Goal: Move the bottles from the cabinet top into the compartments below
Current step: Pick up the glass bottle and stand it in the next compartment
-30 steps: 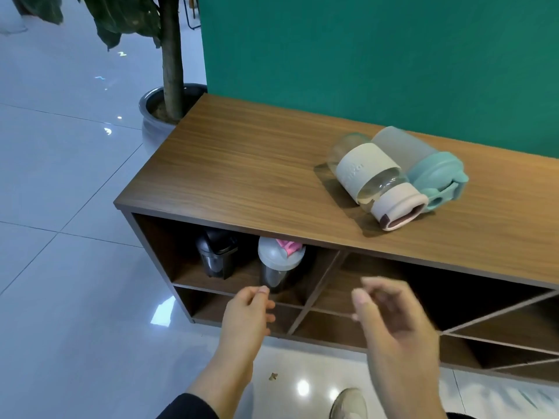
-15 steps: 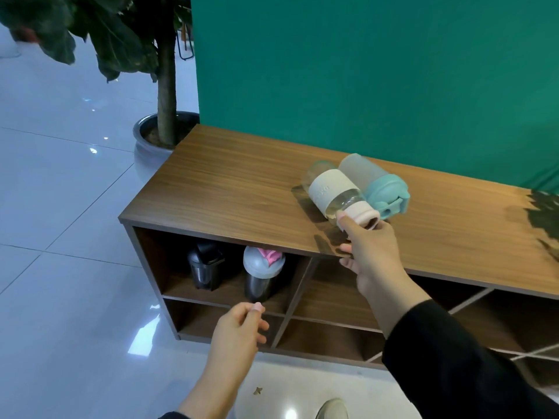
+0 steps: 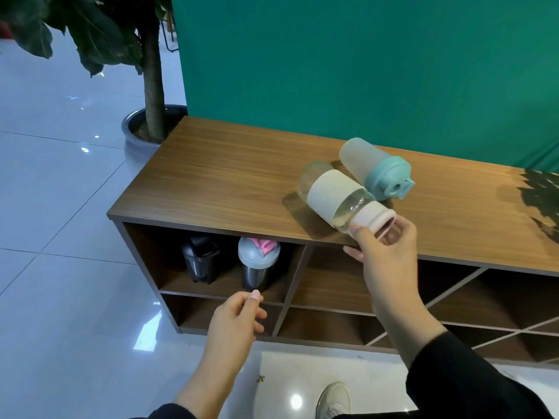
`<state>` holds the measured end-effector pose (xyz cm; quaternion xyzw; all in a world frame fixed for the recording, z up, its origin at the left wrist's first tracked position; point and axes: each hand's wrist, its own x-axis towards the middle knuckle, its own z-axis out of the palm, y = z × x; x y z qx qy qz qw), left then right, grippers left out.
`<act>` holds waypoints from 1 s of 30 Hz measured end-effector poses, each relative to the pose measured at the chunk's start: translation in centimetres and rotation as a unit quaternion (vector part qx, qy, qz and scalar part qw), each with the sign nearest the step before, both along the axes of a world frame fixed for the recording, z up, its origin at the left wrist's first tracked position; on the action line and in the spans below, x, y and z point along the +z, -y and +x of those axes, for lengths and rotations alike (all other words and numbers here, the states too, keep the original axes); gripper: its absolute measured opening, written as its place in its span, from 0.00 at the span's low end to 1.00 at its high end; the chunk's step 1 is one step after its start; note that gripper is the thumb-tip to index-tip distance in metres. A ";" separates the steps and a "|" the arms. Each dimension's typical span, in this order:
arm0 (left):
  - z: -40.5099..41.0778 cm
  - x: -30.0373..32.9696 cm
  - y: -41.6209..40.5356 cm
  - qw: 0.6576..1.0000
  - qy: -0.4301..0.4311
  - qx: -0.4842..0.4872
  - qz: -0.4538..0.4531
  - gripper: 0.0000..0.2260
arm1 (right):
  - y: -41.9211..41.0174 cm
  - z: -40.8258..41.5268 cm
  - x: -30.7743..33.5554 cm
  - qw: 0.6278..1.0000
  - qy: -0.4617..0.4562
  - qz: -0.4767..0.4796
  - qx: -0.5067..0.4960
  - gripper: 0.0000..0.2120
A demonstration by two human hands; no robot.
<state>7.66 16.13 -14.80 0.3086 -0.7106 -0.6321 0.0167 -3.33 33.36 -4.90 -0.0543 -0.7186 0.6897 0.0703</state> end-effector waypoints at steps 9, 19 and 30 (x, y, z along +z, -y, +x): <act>0.4 2.0 -0.9 0.971 -0.089 -0.033 0.218 0.30 | -8.9 8.2 2.5 0.989 -0.106 0.057 0.083 0.32; 1.2 1.2 -7.6 0.881 0.093 -0.072 0.457 0.28 | -9.0 12.9 -5.7 0.988 0.061 0.076 0.118 0.39; -2.2 -2.5 -7.7 0.935 0.145 0.020 0.324 0.28 | -7.3 6.3 -11.3 0.989 0.136 0.042 0.031 0.33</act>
